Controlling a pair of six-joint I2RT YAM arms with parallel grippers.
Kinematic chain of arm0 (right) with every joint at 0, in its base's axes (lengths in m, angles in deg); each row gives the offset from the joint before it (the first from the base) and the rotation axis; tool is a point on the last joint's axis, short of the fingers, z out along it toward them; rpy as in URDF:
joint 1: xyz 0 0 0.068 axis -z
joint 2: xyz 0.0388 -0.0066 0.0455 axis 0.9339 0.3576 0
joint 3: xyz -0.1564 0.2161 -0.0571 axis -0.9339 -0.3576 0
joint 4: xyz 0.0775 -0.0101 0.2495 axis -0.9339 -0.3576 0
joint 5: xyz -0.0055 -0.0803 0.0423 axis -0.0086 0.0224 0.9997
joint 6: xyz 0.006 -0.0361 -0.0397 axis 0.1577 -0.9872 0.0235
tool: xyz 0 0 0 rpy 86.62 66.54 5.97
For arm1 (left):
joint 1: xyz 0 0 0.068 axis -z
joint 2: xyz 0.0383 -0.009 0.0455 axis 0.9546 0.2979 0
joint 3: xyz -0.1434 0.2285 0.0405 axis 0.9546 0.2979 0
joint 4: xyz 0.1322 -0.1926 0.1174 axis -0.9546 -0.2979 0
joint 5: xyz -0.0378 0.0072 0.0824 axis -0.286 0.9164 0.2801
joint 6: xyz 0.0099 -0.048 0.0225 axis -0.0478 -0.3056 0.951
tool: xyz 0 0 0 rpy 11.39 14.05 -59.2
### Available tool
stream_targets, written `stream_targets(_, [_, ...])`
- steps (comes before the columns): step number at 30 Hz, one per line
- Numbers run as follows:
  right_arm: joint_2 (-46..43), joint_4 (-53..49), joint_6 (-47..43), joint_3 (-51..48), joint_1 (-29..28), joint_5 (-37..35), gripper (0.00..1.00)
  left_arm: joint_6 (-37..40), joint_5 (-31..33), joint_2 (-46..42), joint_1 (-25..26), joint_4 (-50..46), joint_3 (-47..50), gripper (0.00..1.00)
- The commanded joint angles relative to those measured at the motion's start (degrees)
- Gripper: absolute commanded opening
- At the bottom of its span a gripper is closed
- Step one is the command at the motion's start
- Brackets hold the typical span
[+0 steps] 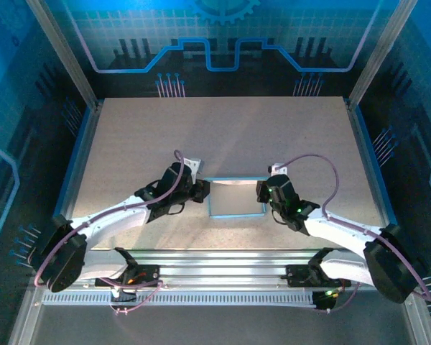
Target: Fold the paper box
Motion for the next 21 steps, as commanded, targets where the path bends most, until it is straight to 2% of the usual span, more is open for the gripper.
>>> stream_targets(1, [-1.4, 1.8, 1.0, -2.1, -1.8, -1.5, 0.19, -0.7, 1.4, -2.4, 1.0, 1.5, 2.6, 0.14])
stream_targets(12, [-6.9, -2.0, 0.8, -4.5, -3.8, -2.2, 0.24, -2.6, 3.0, -4.8, 3.0, 2.4, 7.2, 0.14])
stream_targets(21, [-13.3, -8.6, -0.9, -5.8, -3.8, 4.7, 0.44, -2.4, 5.1, -3.7, 4.3, 1.8, 6.9, 0.15])
